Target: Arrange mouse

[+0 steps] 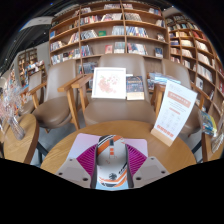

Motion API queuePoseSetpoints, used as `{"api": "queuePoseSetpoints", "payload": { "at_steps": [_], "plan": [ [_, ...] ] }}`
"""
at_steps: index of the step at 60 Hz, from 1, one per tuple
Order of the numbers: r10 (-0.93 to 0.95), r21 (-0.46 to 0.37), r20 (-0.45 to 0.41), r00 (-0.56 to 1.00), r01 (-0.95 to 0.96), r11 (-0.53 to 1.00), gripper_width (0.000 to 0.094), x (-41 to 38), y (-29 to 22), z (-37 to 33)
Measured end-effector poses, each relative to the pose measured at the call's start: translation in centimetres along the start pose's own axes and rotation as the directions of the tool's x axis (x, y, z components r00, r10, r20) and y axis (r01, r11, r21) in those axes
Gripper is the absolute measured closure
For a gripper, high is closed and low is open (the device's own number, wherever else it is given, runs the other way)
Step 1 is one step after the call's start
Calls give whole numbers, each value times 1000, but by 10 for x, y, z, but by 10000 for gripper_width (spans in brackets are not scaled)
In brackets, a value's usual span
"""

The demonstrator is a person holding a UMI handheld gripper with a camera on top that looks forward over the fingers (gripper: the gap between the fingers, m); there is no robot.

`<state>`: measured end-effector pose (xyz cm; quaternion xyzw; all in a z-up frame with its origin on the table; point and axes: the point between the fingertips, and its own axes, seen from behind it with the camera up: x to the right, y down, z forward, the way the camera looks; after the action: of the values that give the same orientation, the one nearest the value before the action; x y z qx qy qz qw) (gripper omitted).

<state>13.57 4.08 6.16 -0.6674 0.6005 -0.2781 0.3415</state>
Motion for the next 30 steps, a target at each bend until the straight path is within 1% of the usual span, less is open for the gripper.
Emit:
{"api": "queuePoseSetpoints", "payload": {
  "at_steps": [8, 13, 22, 26, 28, 29, 30],
  "plan": [
    [-44, -39, -5, 999, 44, 998, 519, -24, 25, 27],
    [-48, -61, -32, 998, 46, 997, 511, -24, 39, 37],
    [-27, -91, -49, 998, 22, 996, 479, -21, 57, 47],
    [-12, -73, -49, 999, 9, 997, 439, -20, 56, 49],
    [-5, -80, -43, 999, 1, 997, 400, -22, 59, 49],
    [0, -79, -40, 999, -3, 997, 368, -23, 57, 48],
    [6, -78, -37, 999, -9, 997, 315, -24, 57, 46]
  ]
}}
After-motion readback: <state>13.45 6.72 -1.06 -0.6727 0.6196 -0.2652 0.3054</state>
